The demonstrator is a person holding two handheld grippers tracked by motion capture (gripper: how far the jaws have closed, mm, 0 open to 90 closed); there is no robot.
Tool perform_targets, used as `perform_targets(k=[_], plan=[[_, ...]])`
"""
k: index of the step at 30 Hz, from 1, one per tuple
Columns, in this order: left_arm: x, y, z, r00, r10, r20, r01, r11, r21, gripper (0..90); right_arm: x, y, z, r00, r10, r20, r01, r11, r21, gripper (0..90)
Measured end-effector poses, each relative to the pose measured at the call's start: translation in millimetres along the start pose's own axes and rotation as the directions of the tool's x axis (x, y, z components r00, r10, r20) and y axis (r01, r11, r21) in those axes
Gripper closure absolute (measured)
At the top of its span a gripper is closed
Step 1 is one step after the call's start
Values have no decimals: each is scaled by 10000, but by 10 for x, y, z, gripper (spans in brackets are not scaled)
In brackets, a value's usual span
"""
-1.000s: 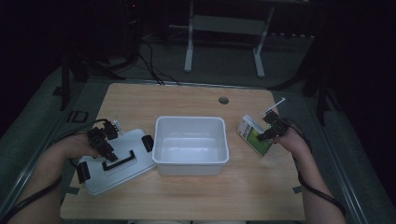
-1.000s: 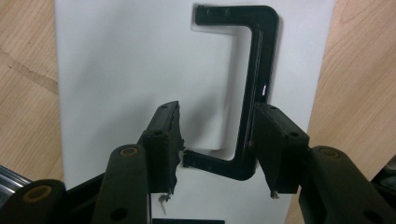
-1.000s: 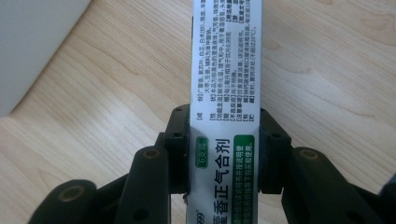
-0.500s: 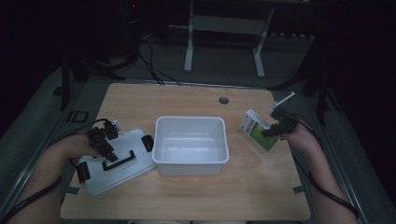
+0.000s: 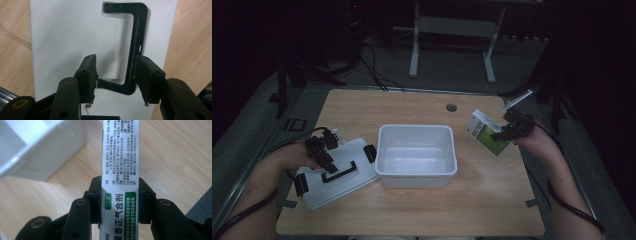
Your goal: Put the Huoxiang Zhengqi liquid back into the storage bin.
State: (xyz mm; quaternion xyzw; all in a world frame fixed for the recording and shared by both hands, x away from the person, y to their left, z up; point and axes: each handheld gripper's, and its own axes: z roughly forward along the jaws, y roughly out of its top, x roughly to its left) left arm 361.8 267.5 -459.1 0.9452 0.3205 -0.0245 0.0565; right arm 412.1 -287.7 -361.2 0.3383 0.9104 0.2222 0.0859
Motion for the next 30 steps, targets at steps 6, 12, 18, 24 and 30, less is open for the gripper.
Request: perform_targets(k=[6, 12, 18, 24, 30], plan=[[-14, 20, -3, 10000, 86, -44, -86, 9999, 56, 524, 217, 201, -146, 9954, -897, -336, 884, 9953, -403, 639], [-22, 24, -11, 9999, 106, -32, -106, 9999, 11, 524, 383, 344, -179, 9875, -1523, -395, 1505, 9875, -466, 639], [-23, 24, -2, 9999, 134, -17, -134, 9999, 101, 524, 609, 493, -181, 9637, -2530, -859, 2488, 9669, -560, 639], [-24, 29, 3, 9999, 104, -15, -104, 9999, 80, 524, 746, 570, -160, 9454, -3074, -1080, 3015, 9511, -675, 639], [-30, 34, 2, 9999, 115, -43, -115, 9998, 154, 524, 894, 642, -150, 9176, -3654, -1566, 3540, 9302, -964, 639]])
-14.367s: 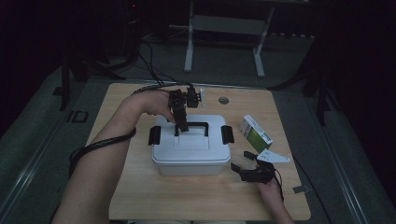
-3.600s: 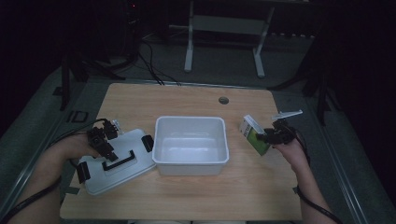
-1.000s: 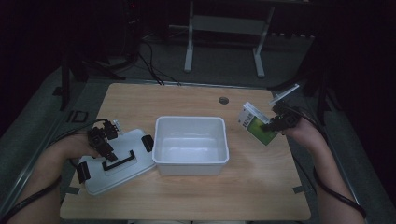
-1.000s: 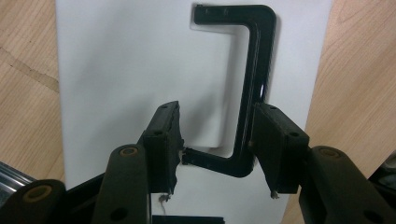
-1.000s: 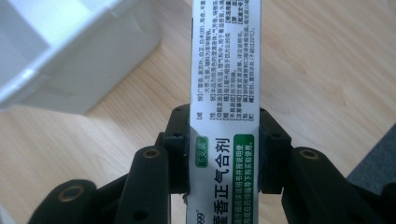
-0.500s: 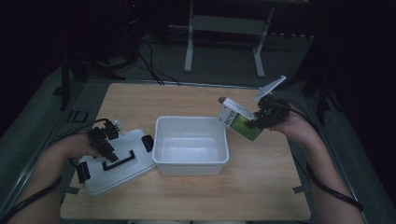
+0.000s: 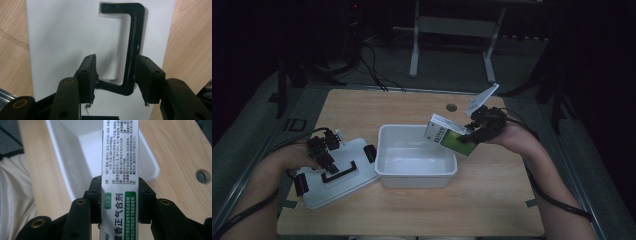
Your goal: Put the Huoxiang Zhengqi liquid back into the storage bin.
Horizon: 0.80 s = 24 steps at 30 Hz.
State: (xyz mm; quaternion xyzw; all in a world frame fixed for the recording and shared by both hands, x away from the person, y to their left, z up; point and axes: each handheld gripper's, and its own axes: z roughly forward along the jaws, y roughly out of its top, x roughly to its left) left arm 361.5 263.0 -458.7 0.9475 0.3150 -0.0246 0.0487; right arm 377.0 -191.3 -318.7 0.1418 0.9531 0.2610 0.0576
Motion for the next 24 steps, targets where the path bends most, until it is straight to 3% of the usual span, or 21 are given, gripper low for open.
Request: perform_targets(k=[6, 12, 24], plan=[[2, 0, -13, 10000, 16, 12, -16, 10000, 32, 524, 127, 115, 50, 9979, -609, -209, 607, 9981, -85, 638], [3, 8, 4, 10000, 53, 8, -53, 10000, 84, 524, 234, 220, 165, 9904, -1252, -594, 1254, 9921, 7, 638], [6, -17, 12, 10000, 28, -15, -28, 9999, 111, 524, 328, 295, 466, 9738, -1945, -1176, 2008, 9787, 435, 637]])
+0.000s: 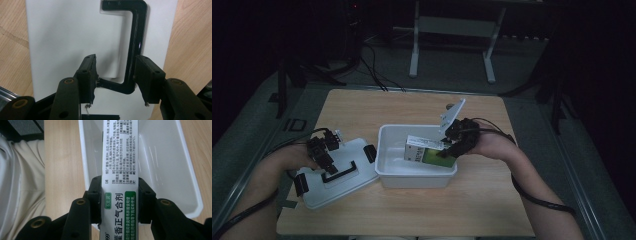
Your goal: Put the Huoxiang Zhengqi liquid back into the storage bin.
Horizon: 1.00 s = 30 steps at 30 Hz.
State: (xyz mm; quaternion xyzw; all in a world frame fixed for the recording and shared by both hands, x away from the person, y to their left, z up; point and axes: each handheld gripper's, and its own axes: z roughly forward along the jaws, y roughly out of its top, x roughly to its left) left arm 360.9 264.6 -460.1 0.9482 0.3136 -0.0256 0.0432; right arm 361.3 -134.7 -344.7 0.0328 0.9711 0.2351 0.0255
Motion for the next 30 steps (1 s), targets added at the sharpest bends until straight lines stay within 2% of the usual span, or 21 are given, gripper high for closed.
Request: perform_targets(k=[4, 14, 20, 30], plan=[[0, -9, 7, 10000, -57, 17, 57, 10000, -26, 524, -12, 12, 106, 9997, -243, -53, 243, 9996, 107, 637], [9, -6, 24, 10000, 3, 31, -4, 10000, 20, 524, -74, 9, 355, 9985, -322, -443, 343, 9983, 469, 637], [12, -23, 19, 10000, -58, 5, 58, 10000, -75, 524, -128, -18, 521, 9976, -156, -671, 192, 9984, 539, 636], [18, -31, 11, 9999, -103, -38, 102, 9999, -138, 523, -183, -67, 799, 9953, 206, -949, -115, 9954, 954, 636]])
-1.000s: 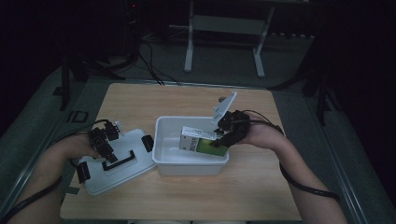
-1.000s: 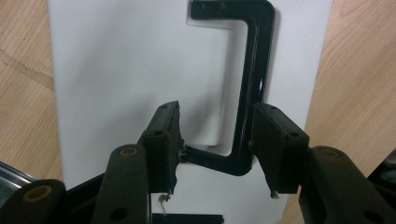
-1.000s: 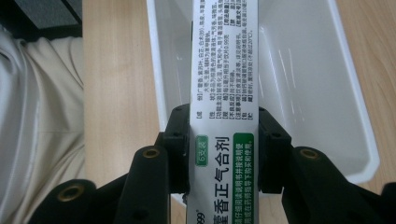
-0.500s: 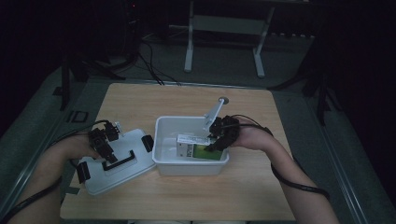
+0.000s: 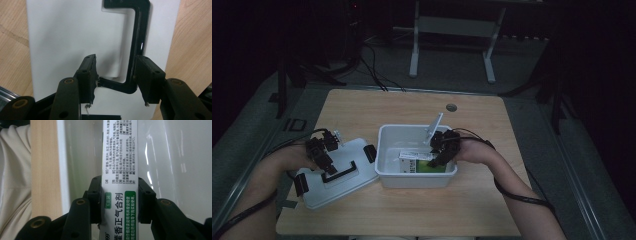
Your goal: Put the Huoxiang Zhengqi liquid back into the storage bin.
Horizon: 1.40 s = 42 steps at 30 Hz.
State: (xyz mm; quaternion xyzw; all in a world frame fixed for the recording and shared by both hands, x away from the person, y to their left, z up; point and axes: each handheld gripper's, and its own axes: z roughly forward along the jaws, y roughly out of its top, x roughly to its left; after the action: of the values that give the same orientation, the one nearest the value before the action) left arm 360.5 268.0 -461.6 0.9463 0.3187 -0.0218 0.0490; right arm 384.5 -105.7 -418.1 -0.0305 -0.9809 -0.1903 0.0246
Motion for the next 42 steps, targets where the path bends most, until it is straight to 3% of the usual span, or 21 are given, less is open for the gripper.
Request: perform_targets(k=[21, 30, 33, 42], plan=[[3, 9, -15, 10000, 68, -59, -67, 9999, 81, 524, -70, -10, 303, 9994, 151, -303, -129, 9972, 733, 633], [-1, 14, -40, 9999, 61, -87, -60, 10000, 71, 523, -76, -9, 299, 9988, 312, -370, -280, 9960, 848, 620], [-4, 16, -49, 10000, 16, -98, -15, 10000, 92, 523, -62, -18, 307, 9991, 168, -393, -125, 9944, 1054, 610], [-25, 30, -59, 9999, 133, -78, -132, 9998, 143, 523, -51, -31, 179, 9991, 264, -333, -243, 9977, 632, 574]])
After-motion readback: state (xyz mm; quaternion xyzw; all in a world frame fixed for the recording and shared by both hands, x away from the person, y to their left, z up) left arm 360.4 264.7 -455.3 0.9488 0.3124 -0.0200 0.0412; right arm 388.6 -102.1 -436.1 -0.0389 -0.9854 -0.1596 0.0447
